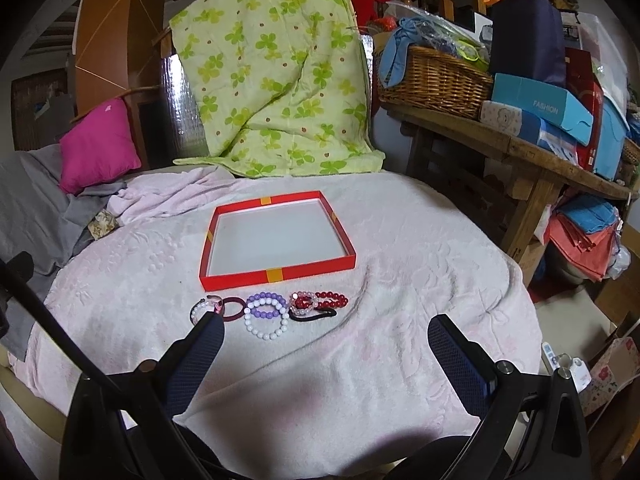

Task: Organize jewelry
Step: 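Move both tools toward the bracelets lying beside the red box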

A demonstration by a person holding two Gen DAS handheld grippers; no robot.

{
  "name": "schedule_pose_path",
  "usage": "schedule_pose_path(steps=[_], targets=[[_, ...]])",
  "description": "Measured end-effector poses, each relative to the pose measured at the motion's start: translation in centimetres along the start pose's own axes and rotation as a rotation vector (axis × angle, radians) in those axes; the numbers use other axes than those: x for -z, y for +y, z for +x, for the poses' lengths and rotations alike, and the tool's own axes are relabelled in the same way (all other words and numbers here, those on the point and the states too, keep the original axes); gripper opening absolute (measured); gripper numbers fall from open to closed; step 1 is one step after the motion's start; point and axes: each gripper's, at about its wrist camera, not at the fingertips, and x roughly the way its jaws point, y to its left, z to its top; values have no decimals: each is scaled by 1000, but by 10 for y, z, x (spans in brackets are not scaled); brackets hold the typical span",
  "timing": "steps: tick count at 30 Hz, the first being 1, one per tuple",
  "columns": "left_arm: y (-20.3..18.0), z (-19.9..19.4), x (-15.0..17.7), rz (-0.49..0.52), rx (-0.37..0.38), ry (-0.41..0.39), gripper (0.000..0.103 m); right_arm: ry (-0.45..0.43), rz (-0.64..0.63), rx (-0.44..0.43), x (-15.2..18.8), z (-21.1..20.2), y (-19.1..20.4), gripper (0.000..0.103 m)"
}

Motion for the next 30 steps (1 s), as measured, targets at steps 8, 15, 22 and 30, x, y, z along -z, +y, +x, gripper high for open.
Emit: schedule_pose_path(steps=[8,15,22,30], targets=[[-4,11,0,7,1,14,103,22,2,8,3,14,0,103],[-4,16,2,9,7,21,103,31,-7,17,2,17,4,103],[-2,24,3,7,9,35,103,44,-23,19,3,24,10,103],[-1,41,6,5,-3,63,103,70,-23,23,6,42,11,103]])
